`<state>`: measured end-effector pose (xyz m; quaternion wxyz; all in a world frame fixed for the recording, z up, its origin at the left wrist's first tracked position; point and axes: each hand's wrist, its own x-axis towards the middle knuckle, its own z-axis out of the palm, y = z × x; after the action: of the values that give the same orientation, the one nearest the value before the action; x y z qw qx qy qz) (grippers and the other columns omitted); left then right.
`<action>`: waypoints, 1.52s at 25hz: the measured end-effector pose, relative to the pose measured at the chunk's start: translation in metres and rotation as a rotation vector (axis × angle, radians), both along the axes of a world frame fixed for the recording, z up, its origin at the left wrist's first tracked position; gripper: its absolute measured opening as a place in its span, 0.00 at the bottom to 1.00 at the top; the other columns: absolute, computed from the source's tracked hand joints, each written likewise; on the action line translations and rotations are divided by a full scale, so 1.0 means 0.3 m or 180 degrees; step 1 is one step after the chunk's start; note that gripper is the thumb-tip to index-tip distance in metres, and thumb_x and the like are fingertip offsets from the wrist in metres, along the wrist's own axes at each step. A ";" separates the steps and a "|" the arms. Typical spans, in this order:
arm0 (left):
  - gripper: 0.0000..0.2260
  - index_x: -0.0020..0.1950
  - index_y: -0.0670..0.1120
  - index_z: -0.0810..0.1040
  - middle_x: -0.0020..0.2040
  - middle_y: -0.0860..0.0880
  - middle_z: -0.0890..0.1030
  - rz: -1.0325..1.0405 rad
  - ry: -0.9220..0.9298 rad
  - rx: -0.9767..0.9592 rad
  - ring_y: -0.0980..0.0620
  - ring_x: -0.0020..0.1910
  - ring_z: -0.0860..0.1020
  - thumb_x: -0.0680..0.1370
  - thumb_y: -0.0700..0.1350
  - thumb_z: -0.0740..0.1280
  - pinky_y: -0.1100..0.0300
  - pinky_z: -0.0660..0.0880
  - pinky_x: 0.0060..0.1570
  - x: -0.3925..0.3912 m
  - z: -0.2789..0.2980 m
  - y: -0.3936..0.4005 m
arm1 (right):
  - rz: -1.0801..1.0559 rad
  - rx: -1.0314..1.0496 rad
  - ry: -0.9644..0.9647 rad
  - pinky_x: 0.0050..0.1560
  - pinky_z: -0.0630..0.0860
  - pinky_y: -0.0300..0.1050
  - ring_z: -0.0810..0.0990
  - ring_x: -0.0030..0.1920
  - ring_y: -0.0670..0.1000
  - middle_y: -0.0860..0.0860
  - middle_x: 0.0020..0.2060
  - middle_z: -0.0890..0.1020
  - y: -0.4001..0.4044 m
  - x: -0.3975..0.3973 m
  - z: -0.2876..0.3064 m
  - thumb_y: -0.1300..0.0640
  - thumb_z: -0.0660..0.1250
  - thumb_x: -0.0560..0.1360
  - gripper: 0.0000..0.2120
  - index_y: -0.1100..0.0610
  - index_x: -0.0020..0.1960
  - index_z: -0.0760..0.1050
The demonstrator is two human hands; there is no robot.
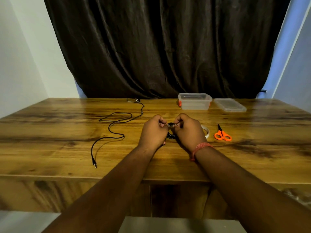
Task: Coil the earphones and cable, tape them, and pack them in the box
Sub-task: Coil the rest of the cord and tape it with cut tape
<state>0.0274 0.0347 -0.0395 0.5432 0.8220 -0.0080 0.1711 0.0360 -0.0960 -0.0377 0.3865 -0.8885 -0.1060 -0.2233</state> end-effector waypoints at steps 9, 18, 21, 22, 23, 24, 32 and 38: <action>0.08 0.44 0.49 0.79 0.42 0.47 0.84 -0.0338 0.0273 -0.0157 0.54 0.30 0.73 0.80 0.50 0.65 0.64 0.67 0.23 -0.008 0.014 0.011 | 0.0445 0.0523 0.0118 0.35 0.71 0.26 0.79 0.37 0.34 0.44 0.36 0.82 -0.005 -0.043 0.020 0.63 0.69 0.75 0.06 0.52 0.47 0.80; 0.04 0.44 0.47 0.81 0.36 0.48 0.80 -0.0474 0.0288 -0.0791 0.58 0.24 0.69 0.78 0.43 0.69 0.65 0.64 0.21 -0.007 0.020 0.019 | 0.0765 0.1250 0.0417 0.51 0.81 0.57 0.80 0.43 0.50 0.54 0.45 0.82 -0.012 -0.012 0.002 0.63 0.75 0.70 0.11 0.52 0.50 0.78; 0.03 0.45 0.46 0.81 0.39 0.47 0.81 -0.0532 0.0262 -0.0741 0.56 0.28 0.71 0.78 0.42 0.69 0.65 0.65 0.22 -0.013 0.022 0.020 | 0.0885 0.1522 0.0545 0.53 0.80 0.63 0.80 0.44 0.53 0.55 0.46 0.81 -0.019 -0.007 -0.002 0.63 0.75 0.70 0.12 0.53 0.50 0.78; 0.03 0.46 0.46 0.81 0.40 0.47 0.82 -0.0554 0.0256 -0.0761 0.56 0.28 0.72 0.78 0.42 0.69 0.65 0.65 0.22 -0.017 0.024 0.022 | 0.0886 0.1532 0.0560 0.53 0.80 0.63 0.82 0.46 0.54 0.54 0.46 0.82 -0.020 -0.007 -0.004 0.62 0.75 0.71 0.12 0.51 0.50 0.78; 0.03 0.46 0.46 0.81 0.40 0.47 0.82 -0.0570 0.0249 -0.0803 0.57 0.27 0.71 0.78 0.41 0.69 0.64 0.65 0.22 -0.018 0.024 0.023 | 0.0869 0.1489 0.0562 0.53 0.80 0.62 0.83 0.48 0.55 0.52 0.46 0.82 -0.021 -0.007 -0.005 0.61 0.74 0.72 0.11 0.49 0.50 0.78; 0.02 0.47 0.45 0.81 0.40 0.47 0.82 -0.0584 0.0245 -0.0853 0.58 0.26 0.71 0.78 0.41 0.68 0.64 0.65 0.22 -0.019 0.026 0.024 | 0.0848 0.1419 0.0559 0.52 0.81 0.60 0.83 0.48 0.54 0.50 0.45 0.83 -0.020 -0.009 -0.006 0.60 0.74 0.72 0.10 0.48 0.49 0.79; 0.02 0.48 0.45 0.79 0.41 0.46 0.81 -0.0622 0.0245 -0.0721 0.56 0.26 0.69 0.79 0.42 0.67 0.64 0.64 0.21 -0.026 0.027 0.018 | 0.0882 0.1533 0.0545 0.51 0.82 0.59 0.82 0.48 0.57 0.54 0.45 0.82 -0.026 -0.013 0.002 0.59 0.76 0.70 0.11 0.47 0.47 0.79; 0.03 0.49 0.42 0.78 0.39 0.51 0.81 -0.0599 -0.0058 -0.0430 0.54 0.28 0.72 0.79 0.42 0.67 0.65 0.65 0.22 -0.042 0.027 0.011 | 0.1143 0.2333 0.0767 0.47 0.76 0.48 0.79 0.41 0.51 0.57 0.40 0.79 -0.028 -0.021 0.026 0.68 0.69 0.75 0.08 0.61 0.53 0.77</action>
<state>0.0149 0.0378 -0.0315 0.6109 0.7775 -0.0785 0.1271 0.0297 -0.1045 -0.0300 0.7192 -0.6795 -0.1268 -0.0699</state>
